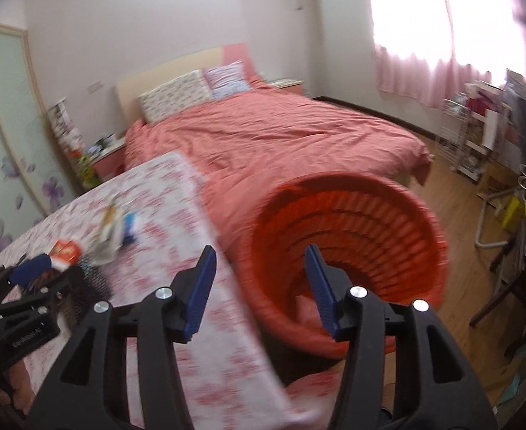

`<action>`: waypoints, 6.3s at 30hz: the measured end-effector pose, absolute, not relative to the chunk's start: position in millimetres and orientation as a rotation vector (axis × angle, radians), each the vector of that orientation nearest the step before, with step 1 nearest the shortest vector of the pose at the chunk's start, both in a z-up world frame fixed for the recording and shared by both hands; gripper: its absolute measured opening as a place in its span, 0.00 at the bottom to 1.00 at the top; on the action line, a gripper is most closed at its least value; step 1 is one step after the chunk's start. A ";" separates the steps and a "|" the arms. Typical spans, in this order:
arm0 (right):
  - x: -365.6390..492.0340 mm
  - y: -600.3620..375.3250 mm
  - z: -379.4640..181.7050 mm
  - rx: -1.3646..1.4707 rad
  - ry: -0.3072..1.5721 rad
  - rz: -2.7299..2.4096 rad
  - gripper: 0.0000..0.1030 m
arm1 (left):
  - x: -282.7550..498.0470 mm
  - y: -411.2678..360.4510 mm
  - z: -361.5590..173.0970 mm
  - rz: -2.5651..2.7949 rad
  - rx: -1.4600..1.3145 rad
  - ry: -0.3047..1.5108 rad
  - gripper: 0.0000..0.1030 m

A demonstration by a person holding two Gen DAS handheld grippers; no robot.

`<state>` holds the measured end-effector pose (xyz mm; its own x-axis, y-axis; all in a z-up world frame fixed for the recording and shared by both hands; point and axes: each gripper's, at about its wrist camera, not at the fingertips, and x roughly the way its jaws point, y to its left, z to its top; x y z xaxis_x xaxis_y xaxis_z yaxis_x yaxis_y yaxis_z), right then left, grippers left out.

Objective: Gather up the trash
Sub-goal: 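Grasp the navy cloth with the left tool while the right tool grasps the brown hair clip, then carry navy cloth and hair clip over the red basket and release both, then grasp the black floral scrunchie with the left tool while the right tool lifts the black checkered mat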

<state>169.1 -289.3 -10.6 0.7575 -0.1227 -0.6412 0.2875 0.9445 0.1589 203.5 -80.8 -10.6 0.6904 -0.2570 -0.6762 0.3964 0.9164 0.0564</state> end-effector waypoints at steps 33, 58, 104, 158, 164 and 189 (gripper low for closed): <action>233.2 -134.3 -59.3 0.162 0.829 -0.024 0.50 | 261.9 76.1 -52.7 -0.155 -0.032 0.770 0.40; 258.4 -58.3 -70.5 0.081 0.847 0.110 0.37 | 256.5 133.3 0.9 -0.110 -0.128 0.685 0.33; 196.7 -189.8 46.9 0.168 0.537 -0.071 0.29 | 233.0 36.9 32.5 -0.325 -0.076 0.642 0.33; 157.4 -430.3 -21.1 0.378 0.574 -0.398 0.47 | 242.1 -207.6 -25.3 -0.604 0.134 0.798 0.56; 165.7 -395.7 -15.4 0.340 0.593 -0.346 0.48 | 239.4 -145.8 -18.4 -0.485 0.165 0.755 0.56; 230.5 -170.7 -46.9 0.123 0.770 0.014 0.50 | 255.0 127.0 -40.6 0.003 -0.014 0.771 0.56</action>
<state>230.5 -170.7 -46.9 0.7185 0.0575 -0.6931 0.0323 0.9927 0.1159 255.0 127.0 -40.6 0.7173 -0.0020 -0.6968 -0.0080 0.9999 -0.0111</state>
